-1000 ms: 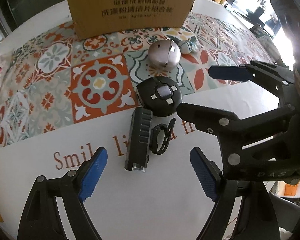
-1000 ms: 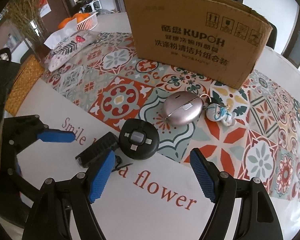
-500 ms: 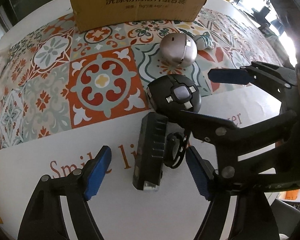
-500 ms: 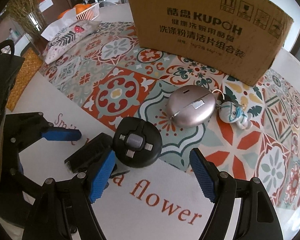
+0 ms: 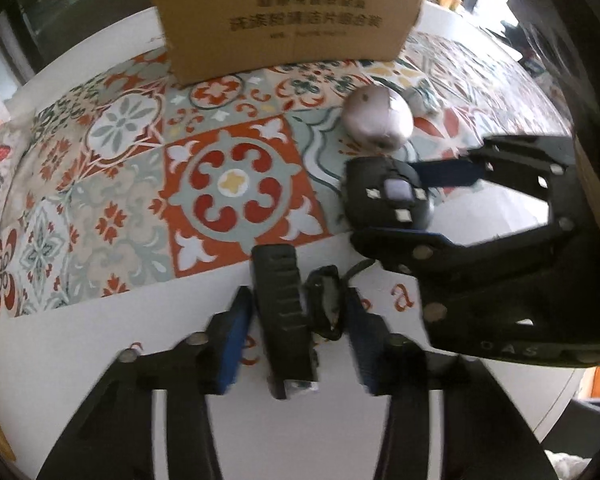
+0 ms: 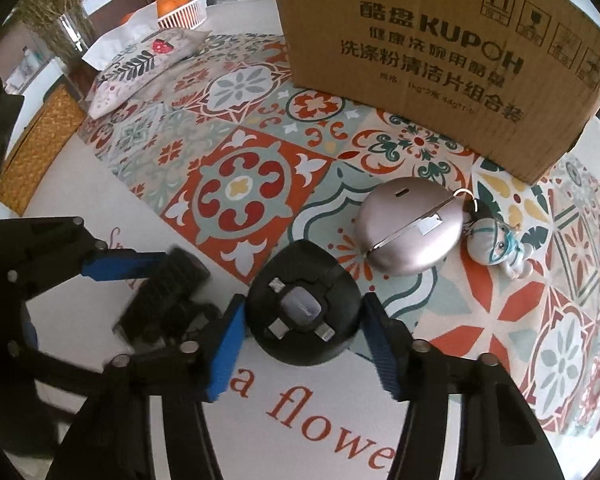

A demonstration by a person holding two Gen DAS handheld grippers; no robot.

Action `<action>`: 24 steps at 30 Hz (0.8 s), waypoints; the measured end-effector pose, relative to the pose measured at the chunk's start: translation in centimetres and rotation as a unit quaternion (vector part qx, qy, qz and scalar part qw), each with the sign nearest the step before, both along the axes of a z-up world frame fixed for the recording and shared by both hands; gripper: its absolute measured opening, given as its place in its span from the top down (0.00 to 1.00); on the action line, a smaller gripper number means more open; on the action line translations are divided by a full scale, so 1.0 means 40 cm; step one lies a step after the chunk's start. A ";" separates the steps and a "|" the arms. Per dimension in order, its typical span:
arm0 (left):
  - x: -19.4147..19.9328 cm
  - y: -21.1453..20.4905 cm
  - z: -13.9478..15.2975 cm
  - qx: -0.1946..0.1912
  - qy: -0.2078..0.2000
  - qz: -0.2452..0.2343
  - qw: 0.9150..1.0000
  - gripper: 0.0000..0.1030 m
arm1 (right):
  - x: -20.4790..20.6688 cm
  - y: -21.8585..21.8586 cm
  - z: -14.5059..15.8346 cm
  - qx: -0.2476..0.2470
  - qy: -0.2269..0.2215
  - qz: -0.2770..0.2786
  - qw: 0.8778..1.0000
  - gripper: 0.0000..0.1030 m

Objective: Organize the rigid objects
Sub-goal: 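Grasp the black power bank with the left tool while the right tool grasps the black puck, then lift the power bank with the left tool while the right tool carries the puck over the box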

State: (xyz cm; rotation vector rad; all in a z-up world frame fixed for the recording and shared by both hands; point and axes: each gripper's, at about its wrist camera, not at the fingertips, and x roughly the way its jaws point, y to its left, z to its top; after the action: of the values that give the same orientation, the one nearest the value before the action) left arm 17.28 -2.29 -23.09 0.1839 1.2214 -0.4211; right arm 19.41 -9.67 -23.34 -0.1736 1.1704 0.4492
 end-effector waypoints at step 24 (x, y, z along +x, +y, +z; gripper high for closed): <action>-0.005 0.051 0.071 -0.015 -0.051 0.050 0.997 0.65 | -0.036 -0.050 0.034 0.003 -0.012 -0.079 0.997 0.45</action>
State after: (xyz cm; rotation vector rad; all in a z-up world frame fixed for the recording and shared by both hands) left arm 17.09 -0.23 -20.24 0.1174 1.1175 -0.3391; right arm 17.95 -11.67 -21.99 -0.0803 1.1495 0.3113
